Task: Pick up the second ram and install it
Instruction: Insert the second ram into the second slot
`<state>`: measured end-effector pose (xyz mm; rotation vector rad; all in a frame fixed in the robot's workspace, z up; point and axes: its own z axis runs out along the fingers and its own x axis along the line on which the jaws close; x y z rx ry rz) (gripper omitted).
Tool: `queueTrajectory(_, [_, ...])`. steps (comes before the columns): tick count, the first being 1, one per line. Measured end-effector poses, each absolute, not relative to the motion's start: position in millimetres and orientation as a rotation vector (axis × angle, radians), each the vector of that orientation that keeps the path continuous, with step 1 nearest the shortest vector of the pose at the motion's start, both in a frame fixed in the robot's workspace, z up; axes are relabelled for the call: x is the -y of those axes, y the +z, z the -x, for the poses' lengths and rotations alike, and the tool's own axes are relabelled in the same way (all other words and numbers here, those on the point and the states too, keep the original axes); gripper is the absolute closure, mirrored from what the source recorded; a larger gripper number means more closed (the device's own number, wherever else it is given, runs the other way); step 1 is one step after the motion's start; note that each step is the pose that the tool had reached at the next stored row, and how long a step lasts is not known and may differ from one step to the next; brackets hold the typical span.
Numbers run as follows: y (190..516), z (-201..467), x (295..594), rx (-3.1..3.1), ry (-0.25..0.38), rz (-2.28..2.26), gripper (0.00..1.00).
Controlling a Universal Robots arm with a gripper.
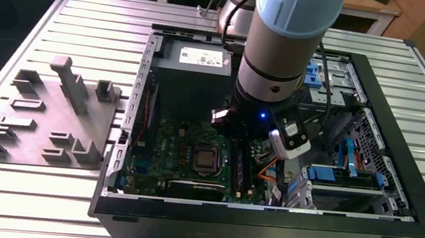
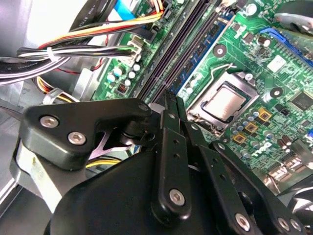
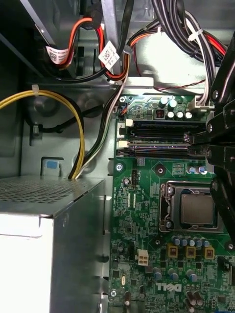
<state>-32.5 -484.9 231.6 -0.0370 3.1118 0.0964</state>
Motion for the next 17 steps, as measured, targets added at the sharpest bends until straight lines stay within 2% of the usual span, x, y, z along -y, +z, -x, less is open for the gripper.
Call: queueTrajectory(17, [228.1, 32.5, 486.8, -3.112, 0.096, 0.037, 0.88])
